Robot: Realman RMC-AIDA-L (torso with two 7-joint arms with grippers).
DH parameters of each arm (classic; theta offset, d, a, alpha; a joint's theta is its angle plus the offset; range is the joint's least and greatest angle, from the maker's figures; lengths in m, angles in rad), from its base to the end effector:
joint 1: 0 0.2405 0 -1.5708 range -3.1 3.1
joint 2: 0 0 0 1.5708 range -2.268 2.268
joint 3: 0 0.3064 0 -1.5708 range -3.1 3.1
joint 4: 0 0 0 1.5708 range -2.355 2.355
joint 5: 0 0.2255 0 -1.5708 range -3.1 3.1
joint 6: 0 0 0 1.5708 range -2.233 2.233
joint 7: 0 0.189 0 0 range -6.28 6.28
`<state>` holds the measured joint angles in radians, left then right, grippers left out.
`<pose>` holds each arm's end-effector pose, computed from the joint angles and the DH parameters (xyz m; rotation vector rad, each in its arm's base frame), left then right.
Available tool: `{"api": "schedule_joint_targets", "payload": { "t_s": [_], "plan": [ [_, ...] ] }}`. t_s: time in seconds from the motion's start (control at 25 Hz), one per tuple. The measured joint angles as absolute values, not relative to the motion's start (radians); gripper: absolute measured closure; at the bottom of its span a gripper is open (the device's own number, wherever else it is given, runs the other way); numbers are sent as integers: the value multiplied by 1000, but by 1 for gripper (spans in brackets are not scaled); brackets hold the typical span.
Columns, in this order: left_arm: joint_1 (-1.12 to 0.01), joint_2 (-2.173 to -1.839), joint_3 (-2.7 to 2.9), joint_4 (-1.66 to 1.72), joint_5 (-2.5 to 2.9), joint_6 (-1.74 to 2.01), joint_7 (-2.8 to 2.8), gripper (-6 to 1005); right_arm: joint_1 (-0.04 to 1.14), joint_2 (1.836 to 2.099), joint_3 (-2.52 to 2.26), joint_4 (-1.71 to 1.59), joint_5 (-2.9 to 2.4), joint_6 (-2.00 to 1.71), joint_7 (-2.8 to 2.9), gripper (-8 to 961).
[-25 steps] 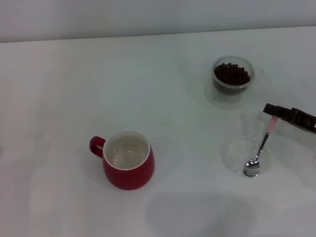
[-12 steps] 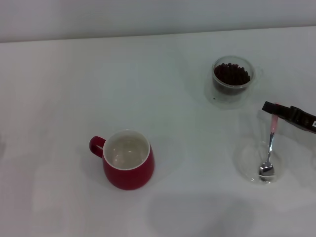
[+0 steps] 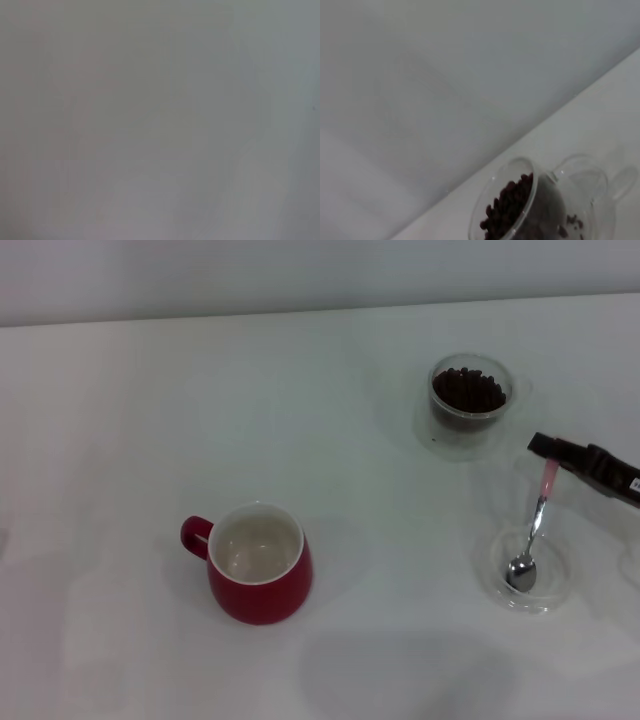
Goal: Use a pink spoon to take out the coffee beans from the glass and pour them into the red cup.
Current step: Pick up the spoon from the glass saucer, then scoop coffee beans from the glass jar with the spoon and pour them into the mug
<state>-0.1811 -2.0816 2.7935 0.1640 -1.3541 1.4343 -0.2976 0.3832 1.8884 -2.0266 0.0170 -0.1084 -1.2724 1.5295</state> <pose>-0.4275 0.2810 -0.0390 -1.4070 -0.7141 -0.8070 0.4374 0.3363 -0.0337 -1.7694 1.6276 1.0147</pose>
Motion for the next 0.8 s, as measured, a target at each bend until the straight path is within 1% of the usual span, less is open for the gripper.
{"api": "schedule_joint_targets", "payload": {
  "t_s": [0.48, 0.64, 0.8],
  "plan": [
    [-181, -2082, 2793, 164, -1370, 1434, -298, 112, 365, 1894, -1923, 11, -56, -1371, 1484, 799],
    [-181, -2083, 2793, 164, -1370, 1434, -298, 112, 364, 1902, -1829, -16, -55, -1415, 1436, 799],
    [-186, -2083, 2793, 164, -1370, 1434, -299, 112, 371, 1921, -1742, -82, -55, -1422, 1354, 799]
  ]
}}
